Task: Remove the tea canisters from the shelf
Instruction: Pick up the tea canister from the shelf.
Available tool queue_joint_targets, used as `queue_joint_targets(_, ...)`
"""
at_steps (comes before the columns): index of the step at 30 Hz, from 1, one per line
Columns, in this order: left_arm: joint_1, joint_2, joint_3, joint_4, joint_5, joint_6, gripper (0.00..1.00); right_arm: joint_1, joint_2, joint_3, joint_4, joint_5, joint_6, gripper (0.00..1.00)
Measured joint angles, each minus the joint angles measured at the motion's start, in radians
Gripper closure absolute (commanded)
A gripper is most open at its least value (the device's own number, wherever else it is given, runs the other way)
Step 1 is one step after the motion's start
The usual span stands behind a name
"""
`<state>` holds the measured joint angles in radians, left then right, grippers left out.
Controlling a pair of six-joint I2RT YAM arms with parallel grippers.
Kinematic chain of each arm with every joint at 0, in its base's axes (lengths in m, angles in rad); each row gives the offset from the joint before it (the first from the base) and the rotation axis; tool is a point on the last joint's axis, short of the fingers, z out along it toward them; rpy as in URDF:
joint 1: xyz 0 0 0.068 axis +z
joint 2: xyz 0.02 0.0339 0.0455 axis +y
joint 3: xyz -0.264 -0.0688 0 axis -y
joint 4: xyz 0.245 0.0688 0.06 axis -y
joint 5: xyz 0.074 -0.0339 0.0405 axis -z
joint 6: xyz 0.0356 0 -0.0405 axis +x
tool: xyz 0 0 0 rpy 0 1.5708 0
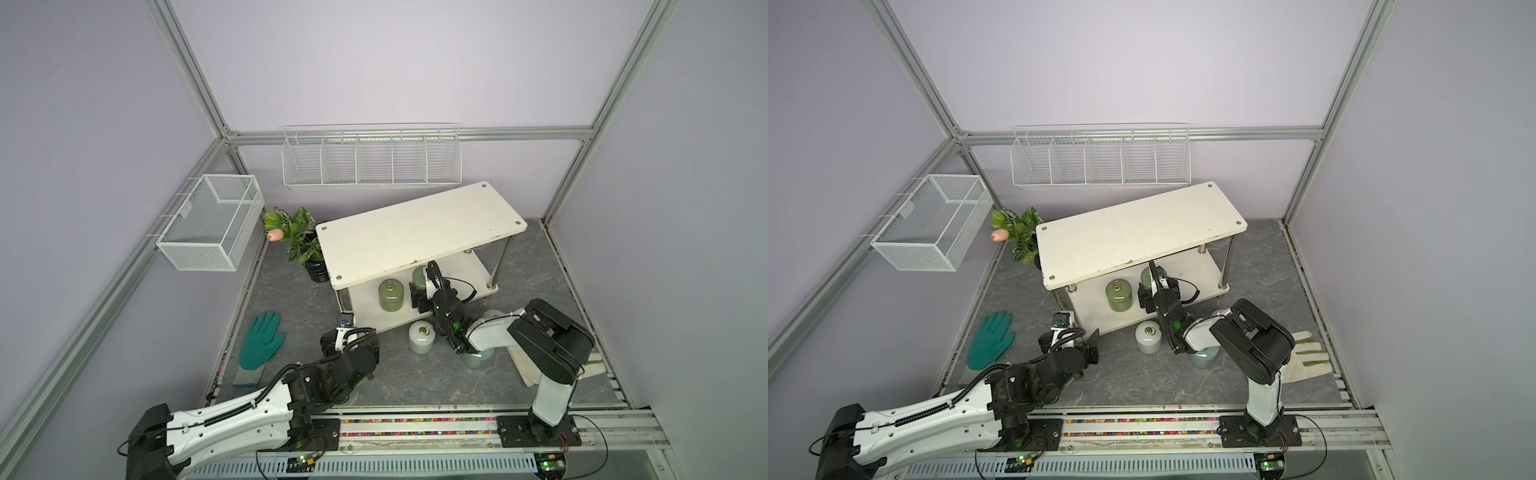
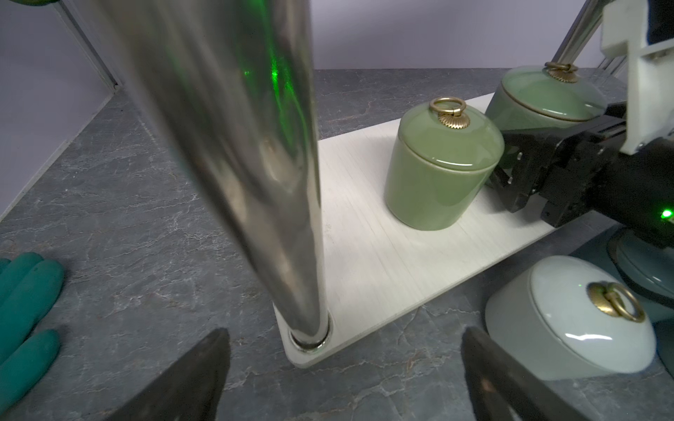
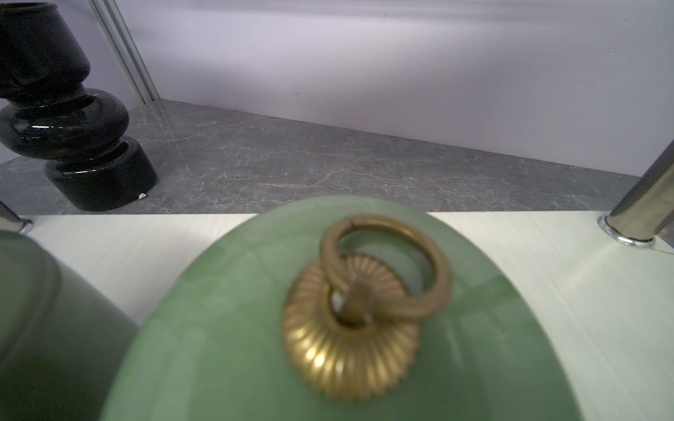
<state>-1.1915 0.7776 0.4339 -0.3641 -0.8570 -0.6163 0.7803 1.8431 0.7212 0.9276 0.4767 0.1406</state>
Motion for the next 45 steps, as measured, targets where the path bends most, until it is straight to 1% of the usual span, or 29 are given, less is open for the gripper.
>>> queue_joint_targets(9, 0.000, -0.008, -0.001, 0.003, -0.003, 0.000, 0.00, 0.001, -0.060, -0.027, -0.058, -0.003, -0.014, 0.40)
queue_joint_targets(23, 0.000, -0.058, -0.032, 0.024, -0.004, 0.004, 0.00, 0.027, -0.220, -0.066, -0.164, 0.001, -0.050, 0.43)
queue_joint_targets(26, 0.000, -0.059, -0.032, 0.022, -0.007, 0.008, 0.00, 0.050, -0.277, -0.084, -0.201, 0.008, -0.063, 0.43)
queue_joint_targets(33, 0.000, -0.075, -0.032, 0.007, -0.010, 0.012, 0.00, 0.107, -0.420, -0.128, -0.222, 0.031, -0.074, 0.43)
queue_joint_targets(39, 0.000, -0.091, -0.032, 0.007, -0.010, 0.026, 0.00, 0.143, -0.524, -0.196, -0.268, 0.060, -0.074, 0.43)
queue_joint_targets(45, 0.000, -0.090, -0.032, 0.007, -0.010, 0.028, 0.00, 0.202, -0.624, -0.281, -0.338, 0.102, -0.062, 0.43)
